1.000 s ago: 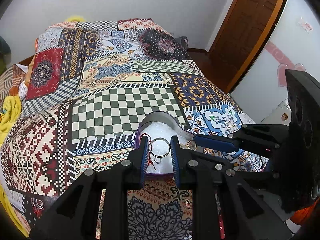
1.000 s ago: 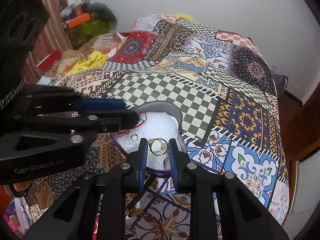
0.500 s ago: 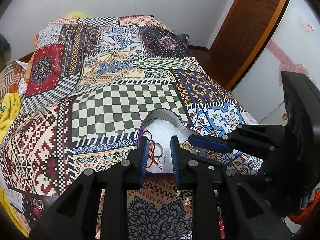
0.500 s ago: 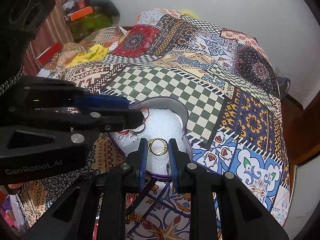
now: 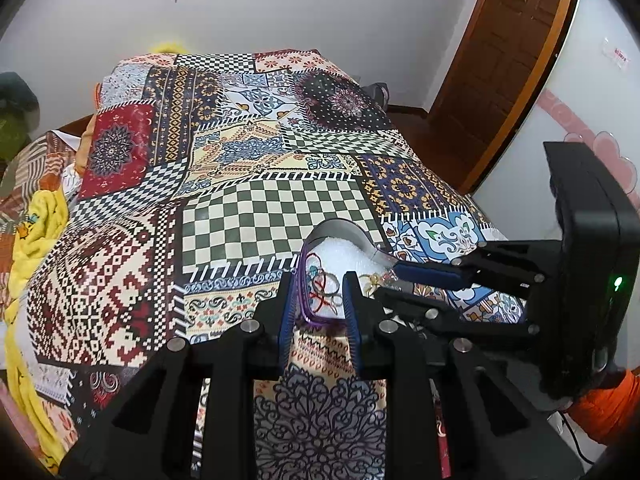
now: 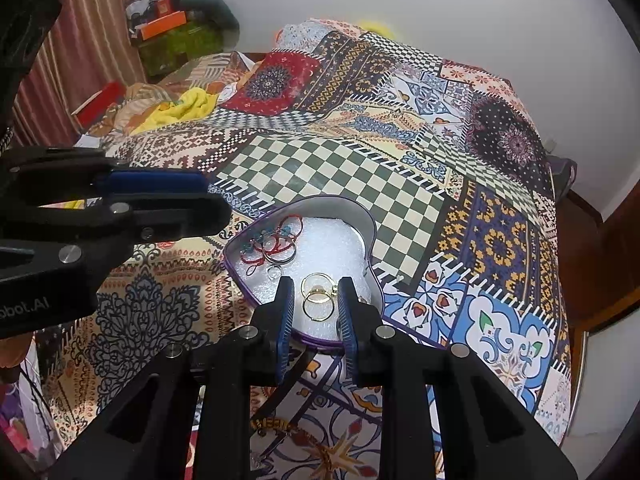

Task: Organize jewelry
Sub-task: 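Move both tools back toward the gold bracelets on the red patch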

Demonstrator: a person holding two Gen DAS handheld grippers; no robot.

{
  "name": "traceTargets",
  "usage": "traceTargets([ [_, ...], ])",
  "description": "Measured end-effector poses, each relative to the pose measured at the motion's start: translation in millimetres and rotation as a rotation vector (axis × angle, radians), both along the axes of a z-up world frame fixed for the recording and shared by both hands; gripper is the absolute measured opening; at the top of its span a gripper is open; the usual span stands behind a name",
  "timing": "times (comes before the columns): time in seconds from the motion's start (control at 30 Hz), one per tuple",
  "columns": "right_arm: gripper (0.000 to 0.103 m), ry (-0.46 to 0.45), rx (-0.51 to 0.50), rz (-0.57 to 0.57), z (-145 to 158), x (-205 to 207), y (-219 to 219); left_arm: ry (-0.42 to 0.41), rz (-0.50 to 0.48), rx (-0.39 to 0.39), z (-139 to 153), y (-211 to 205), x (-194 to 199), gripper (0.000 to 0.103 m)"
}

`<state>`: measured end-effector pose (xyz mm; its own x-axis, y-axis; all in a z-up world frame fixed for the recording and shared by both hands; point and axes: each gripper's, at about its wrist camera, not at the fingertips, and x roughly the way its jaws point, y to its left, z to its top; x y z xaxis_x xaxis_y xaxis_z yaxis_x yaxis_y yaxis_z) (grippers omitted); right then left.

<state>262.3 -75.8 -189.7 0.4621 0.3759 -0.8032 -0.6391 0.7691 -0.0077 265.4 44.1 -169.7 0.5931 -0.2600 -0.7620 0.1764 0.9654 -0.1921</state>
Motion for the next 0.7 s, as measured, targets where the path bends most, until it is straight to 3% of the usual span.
traceTargets([
  [0.33,0.021,-0.029,0.019,-0.037,20.3,-17.3,-18.9,0.003,0.000,0.032,6.4,-9.7,-24.6,0.022],
  [0.47,0.034,-0.044,0.031,-0.063,28.5,-27.0,-30.4,0.001,-0.005,0.046,9.6,-15.8,-37.1,0.022],
  [0.7,0.035,-0.057,0.066,-0.107,38.2,-47.5,-53.9,0.031,-0.016,0.063,3.4,-28.0,-56.8,0.023],
])
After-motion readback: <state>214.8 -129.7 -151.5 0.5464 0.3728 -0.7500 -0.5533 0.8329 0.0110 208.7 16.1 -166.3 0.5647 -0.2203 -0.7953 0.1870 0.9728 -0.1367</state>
